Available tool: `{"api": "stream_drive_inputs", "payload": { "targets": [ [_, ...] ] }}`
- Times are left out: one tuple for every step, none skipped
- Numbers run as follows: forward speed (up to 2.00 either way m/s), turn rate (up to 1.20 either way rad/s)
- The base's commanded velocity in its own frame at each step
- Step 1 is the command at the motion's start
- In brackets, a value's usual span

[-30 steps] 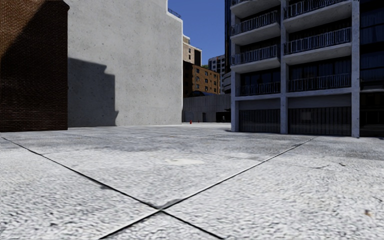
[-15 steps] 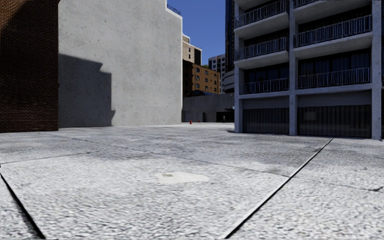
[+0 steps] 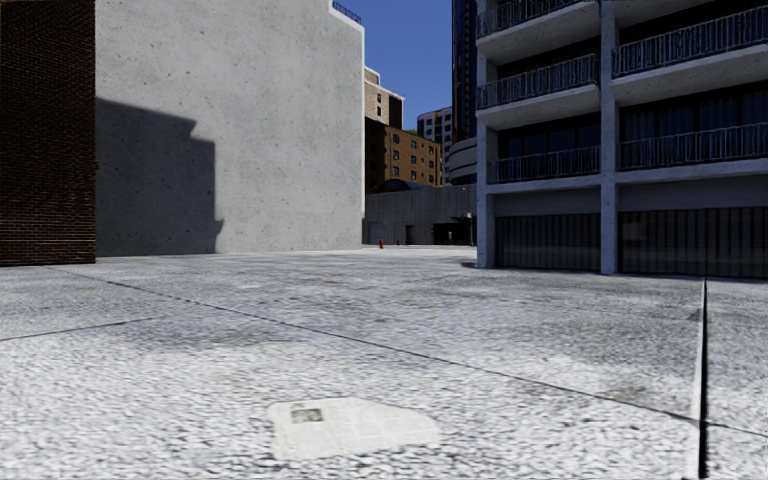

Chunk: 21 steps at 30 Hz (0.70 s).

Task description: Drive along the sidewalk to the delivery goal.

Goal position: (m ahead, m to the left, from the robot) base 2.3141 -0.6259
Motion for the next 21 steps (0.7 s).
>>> {"api": "stream_drive_inputs", "payload": {
  "targets": [
    [2.00, 0.00],
    [2.00, 0.00],
    [2.00, 0.00],
    [2.00, 0.00],
    [2.00, -0.07],
    [2.00, -0.40],
    [2.00, -0.40],
    [2.00, -0.64],
    [2.00, -0.80],
    [2.00, -0.47],
    [2.00, -0.47],
    [2.00, -0.03],
    [2.00, 0.00],
    [2.00, 0.00],
    [2.00, 0.00],
    [2.00, 0.00],
    [2.00, 0.00],
    [2.00, 0.00],
    [2.00, 0.00],
    [2.00, 0.00],
    [2.00, 0.00]
  ]
}}
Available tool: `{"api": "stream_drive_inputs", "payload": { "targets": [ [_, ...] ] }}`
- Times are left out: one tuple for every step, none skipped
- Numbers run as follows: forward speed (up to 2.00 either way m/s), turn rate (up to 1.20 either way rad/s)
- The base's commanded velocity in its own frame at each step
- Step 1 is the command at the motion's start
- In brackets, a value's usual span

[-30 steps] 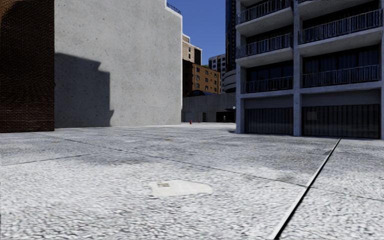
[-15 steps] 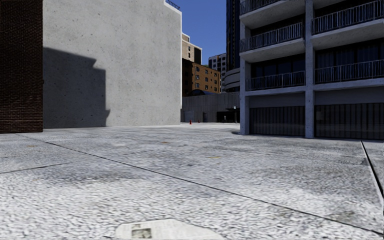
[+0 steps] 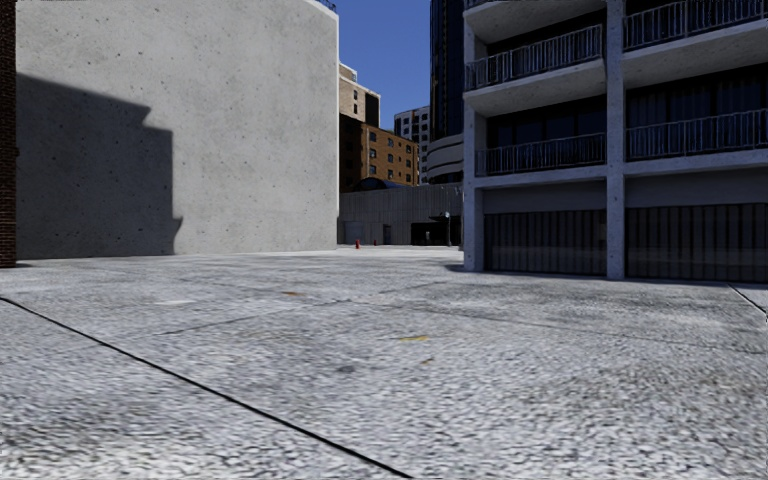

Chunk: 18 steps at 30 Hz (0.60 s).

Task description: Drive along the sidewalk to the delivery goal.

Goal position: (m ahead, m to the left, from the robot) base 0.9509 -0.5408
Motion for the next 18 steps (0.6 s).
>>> {"api": "stream_drive_inputs", "payload": {
  "targets": [
    [2.00, 0.00],
    [2.00, 0.00],
    [2.00, 0.00],
    [2.00, 0.00],
    [2.00, 0.00],
    [2.00, 0.00],
    [2.00, 0.00],
    [2.00, -0.04],
    [2.00, -0.53],
    [2.00, -1.01],
    [2.00, -1.04],
    [2.00, -1.04],
    [2.00, -1.05],
    [2.00, -1.05],
    [2.00, -1.04],
    [2.00, -1.04],
    [2.00, -0.20],
    [2.00, -0.04]
  ]
}}
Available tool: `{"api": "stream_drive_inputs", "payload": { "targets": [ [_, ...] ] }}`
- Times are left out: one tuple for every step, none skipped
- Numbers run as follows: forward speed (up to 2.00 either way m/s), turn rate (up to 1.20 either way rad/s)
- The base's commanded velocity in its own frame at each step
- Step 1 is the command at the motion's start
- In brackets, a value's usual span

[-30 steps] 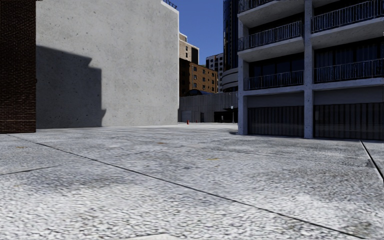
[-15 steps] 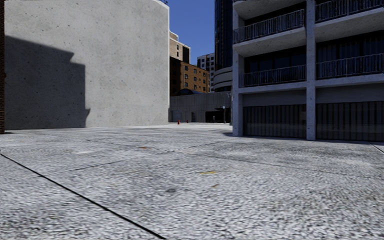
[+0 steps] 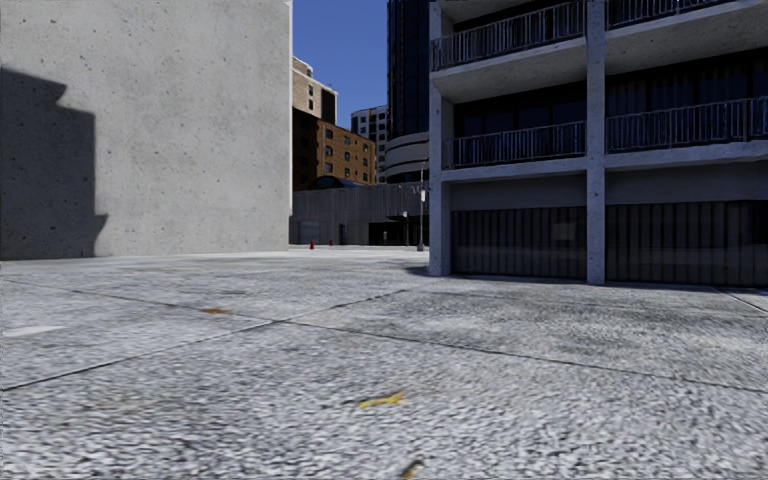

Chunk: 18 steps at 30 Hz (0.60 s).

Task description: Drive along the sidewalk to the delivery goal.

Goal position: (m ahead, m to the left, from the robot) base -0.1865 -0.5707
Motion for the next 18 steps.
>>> {"api": "stream_drive_inputs", "payload": {
  "targets": [
    [1.88, -0.01],
    [1.88, -0.01],
    [1.47, 0.00],
    [1.19, 0.00],
    [0.84, 0.00],
    [0.52, 0.00],
    [0.21, 0.00],
    [0.21, 0.00],
    [0.05, 0.00],
    [0.00, 0.00],
    [0.00, 0.00],
    [0.00, 0.00],
    [0.00, 0.00],
    [0.00, 0.00],
    [0.00, 0.00],
    [0.00, 0.00],
    [0.00, 0.00],
    [0.00, 0.00]
  ]
}}
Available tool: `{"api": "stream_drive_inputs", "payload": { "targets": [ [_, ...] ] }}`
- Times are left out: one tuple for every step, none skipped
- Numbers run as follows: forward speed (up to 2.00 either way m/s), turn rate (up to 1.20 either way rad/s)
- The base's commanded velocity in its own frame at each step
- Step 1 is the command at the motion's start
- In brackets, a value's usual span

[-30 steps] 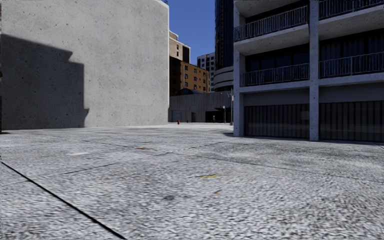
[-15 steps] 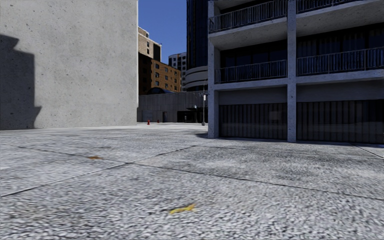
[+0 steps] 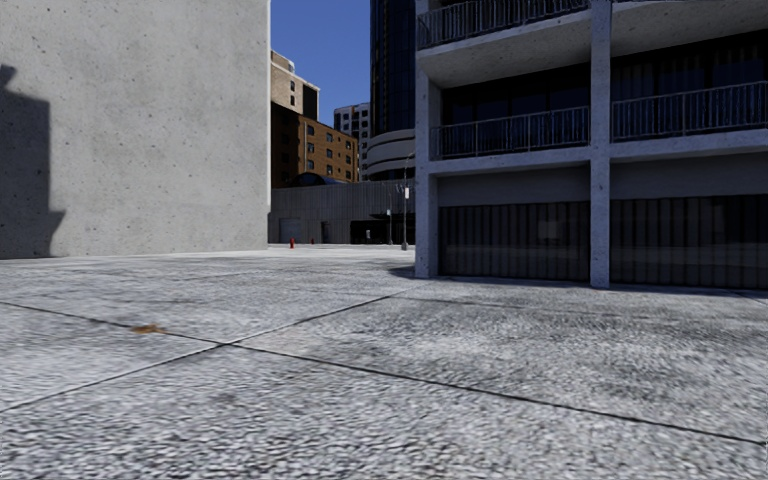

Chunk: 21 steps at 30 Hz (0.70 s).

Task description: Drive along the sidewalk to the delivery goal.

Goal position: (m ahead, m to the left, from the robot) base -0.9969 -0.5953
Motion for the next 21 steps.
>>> {"api": "stream_drive_inputs", "payload": {
  "targets": [
    [0.00, 0.00],
    [0.00, 0.00],
    [0.00, 0.00],
    [0.00, 0.00],
    [0.00, 0.00],
    [0.00, 0.00],
    [0.00, 0.00],
    [0.00, 0.00],
    [0.00, 0.00],
    [0.00, 0.00],
    [0.00, 0.00],
    [0.00, 0.00],
    [0.00, 0.00],
    [0.00, 0.00],
    [0.00, 0.00],
    [0.00, 0.00],
    [0.00, 0.00],
    [0.00, 0.00],
    [0.00, 0.00],
    [0.00, 0.00],
    [0.00, 0.00]
  ]
}}
